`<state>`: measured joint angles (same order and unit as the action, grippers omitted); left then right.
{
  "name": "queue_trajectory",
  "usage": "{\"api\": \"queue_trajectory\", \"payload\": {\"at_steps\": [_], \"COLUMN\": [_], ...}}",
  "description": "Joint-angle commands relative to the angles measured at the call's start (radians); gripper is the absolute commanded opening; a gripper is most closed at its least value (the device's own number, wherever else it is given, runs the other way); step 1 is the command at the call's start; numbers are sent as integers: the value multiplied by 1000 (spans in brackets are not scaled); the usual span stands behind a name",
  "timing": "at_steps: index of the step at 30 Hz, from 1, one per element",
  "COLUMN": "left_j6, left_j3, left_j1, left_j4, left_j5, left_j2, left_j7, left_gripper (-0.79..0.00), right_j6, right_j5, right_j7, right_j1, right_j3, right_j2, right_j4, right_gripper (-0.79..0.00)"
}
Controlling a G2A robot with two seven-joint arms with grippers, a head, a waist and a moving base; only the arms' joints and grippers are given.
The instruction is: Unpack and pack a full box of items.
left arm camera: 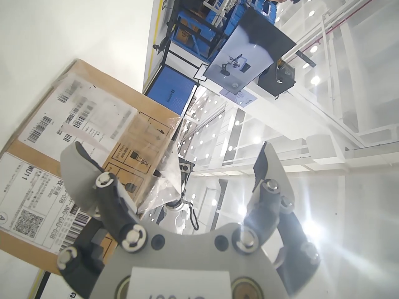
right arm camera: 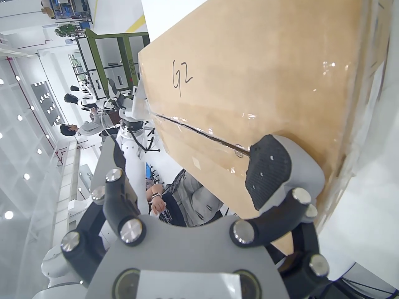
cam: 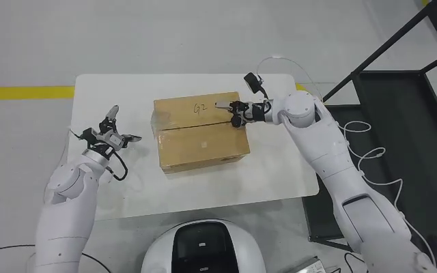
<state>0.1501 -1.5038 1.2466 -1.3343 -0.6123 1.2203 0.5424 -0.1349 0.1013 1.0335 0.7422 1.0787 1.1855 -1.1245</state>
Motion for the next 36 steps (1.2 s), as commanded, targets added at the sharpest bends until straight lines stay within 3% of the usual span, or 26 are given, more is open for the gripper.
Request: {"api": "queue_trajectory", "payload": {"at_steps": [1, 6, 16, 36], "left_j6": [8, 52, 33, -79], "left_j3": [11, 22, 49, 79], "left_j1": [2, 1, -13, -33], "left_j4": [-1, -3, -10, -33], "left_j5": [5, 8, -46, -119], "left_j2": [-1, -4, 2, 15], "left_j7": [22, 58, 73, 54], "left_gripper": [0, 0, 0, 0], "right_j6": [-3, -13, -4, 12], "right_j5": [-1, 1, 13, 36], "right_j7": [-2, -8, -16, -21], "right_j1": [4, 15, 33, 13], "right_j3": [2, 10, 20, -10], "right_j2": [-1, -5, -10, -3], "right_j4": [-6, -23, -42, -26], "right_gripper": [0, 0, 0, 0]}}
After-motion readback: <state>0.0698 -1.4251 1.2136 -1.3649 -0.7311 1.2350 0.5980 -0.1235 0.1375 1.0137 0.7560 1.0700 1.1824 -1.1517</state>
